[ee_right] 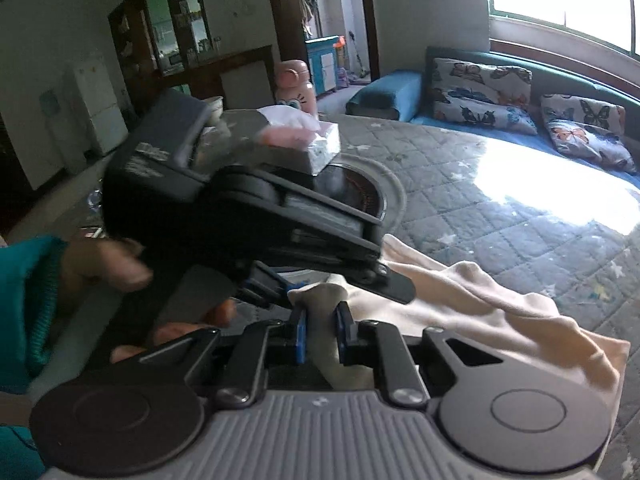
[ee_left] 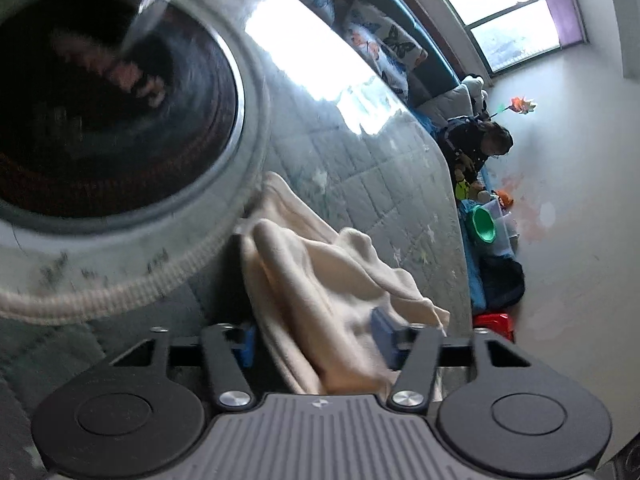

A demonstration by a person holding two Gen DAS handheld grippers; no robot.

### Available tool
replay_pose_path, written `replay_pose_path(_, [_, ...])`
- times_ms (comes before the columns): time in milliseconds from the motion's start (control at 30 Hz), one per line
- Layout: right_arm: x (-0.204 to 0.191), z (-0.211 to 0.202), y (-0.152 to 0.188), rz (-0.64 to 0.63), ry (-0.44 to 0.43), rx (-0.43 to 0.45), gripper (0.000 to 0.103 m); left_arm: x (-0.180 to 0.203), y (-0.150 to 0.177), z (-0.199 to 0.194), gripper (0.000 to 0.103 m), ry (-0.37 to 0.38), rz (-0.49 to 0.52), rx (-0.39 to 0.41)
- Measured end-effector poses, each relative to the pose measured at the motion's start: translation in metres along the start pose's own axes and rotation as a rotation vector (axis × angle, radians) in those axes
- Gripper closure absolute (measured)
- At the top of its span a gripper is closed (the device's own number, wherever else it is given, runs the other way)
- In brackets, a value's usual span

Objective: Fold clothes

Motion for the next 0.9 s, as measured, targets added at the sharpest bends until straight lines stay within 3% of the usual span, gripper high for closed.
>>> replay_pose_path(100, [-0.005,0.000,0.005,-0.004,-0.003,-0.002,0.090,-0.004,0.002,0.004,0.079,-0.005,0.005,-0.015])
replay_pose_path(167, [-0.005,0.001,0.009,-0.008,-0.002,-0.012,0.088,-0.007,0.001,0.005,0.084,-0.011,0.011,-0.022])
replay_pose_path(467, [0.058,-0.030,0.027,0.086,0.167,-0.002,0.076,-0.006,0.003,0.009,0.085,-0.057,0.092,-0.020])
replay_pose_path(567, [0.112,-0.037,0.040,0.176,0.298,-0.017,0.069,-0.002,0.003,0.009,0.085,-0.077,0.131,-0.020])
replay_pose_path(667, [0.159,-0.036,0.055,0.272,0.374,-0.029,0.066,0.003,0.001,0.009,0.085,-0.099,0.178,-0.011])
replay_pose_path(800, [0.194,-0.026,0.067,0.357,0.414,-0.021,0.048,0.010,-0.002,0.012,0.085,-0.134,0.229,-0.006])
replay_pose_path(900, [0.202,-0.017,0.071,0.397,0.393,-0.002,0.053,0.012,-0.003,0.013,0.085,-0.161,0.261,0.004])
Point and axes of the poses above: each gripper's, at about its wrist camera, not at the fingertips, and z roughly the way its jaws point, x to its right, y to its underside, the point moved 9 cm from there along z, roughly the way its jaws point, and after that the axes turned 1 degree about y, right-handed, at the moved point
